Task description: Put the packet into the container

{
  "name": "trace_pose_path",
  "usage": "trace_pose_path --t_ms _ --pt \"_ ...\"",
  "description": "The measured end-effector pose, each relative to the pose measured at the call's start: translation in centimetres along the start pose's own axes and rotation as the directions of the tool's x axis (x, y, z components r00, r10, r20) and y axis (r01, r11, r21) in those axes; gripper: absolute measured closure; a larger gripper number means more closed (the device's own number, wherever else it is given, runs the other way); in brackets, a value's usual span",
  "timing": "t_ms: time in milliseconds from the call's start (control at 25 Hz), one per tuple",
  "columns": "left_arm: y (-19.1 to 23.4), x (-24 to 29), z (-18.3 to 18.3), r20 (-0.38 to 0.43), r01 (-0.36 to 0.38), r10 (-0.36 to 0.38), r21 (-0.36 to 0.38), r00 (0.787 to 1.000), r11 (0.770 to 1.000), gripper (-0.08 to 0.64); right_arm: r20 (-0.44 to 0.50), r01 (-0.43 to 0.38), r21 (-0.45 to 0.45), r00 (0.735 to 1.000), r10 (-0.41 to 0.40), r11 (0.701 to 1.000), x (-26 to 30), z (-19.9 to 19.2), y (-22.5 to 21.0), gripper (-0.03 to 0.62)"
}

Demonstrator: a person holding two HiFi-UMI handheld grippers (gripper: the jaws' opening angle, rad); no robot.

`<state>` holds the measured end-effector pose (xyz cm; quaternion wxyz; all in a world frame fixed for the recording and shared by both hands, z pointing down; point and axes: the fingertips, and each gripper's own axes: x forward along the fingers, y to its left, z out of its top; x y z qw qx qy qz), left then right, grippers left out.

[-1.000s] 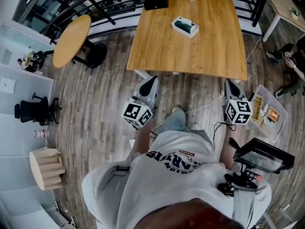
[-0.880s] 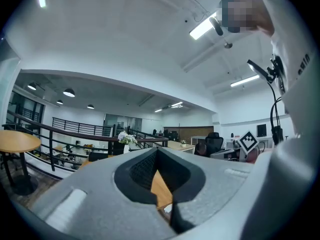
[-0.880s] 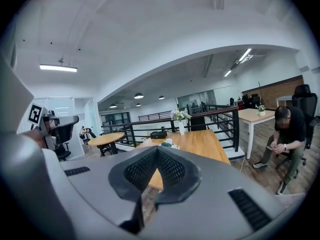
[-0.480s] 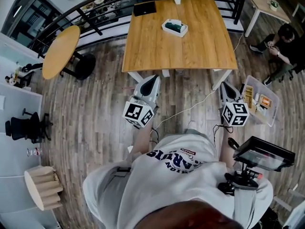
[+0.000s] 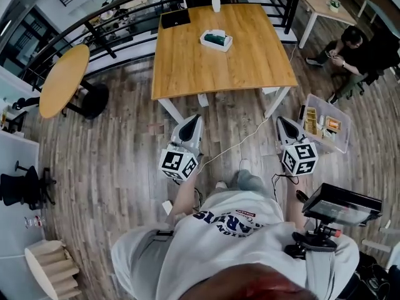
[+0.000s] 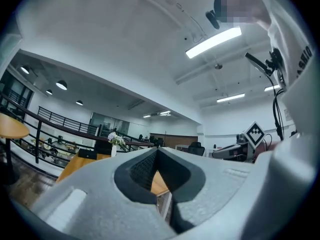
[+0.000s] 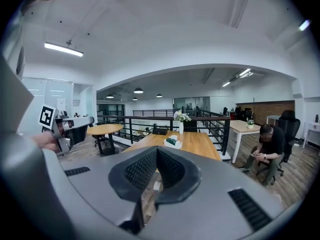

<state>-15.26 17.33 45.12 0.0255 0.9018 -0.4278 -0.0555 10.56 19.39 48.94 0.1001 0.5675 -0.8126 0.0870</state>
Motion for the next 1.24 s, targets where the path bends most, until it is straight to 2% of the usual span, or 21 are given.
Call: trace_pose_path --t_ms 200,360,520,920,1240 --pt "-0.5 -2.7 -2.4 -0.033 0.026 -0.027 -0.046 0.999 0.999 0.561 -0.035 -0.044 -0.022 0.998 0.043 0.999 -1.2 -1.3 4.6 0.588" --pt "-1.2 -3.6 -2.9 -0.047 0.032 -0.035 -0.072 0.998 0.997 0.561 -0.024 -0.062 -0.007 0.998 0.062 0.998 -0.3 -0.4 5.1 0.588" --pt "-1.5 -5.4 -3.3 -0.078 0.008 -0.015 -0.083 0.997 0.997 0.561 0.012 -0.07 -0.029 0.997 0.071 0.997 -0.1 1.4 5.4 0.588" --pt "-1.9 -4.6 -1.1 -0.078 0.004 -0.007 -0.032 0.997 0.999 0.561 0.049 -0.054 0.0 0.997 0.054 0.999 -2.1 2.3 3.9 0.588" --pt "-4.1 -1.2 0.2 -0.034 0.05 -0.051 -0.011 0.998 0.999 0.561 0.11 -0.019 0.002 0.994 0.018 1.0 -2.4 4.2 0.5 0.588"
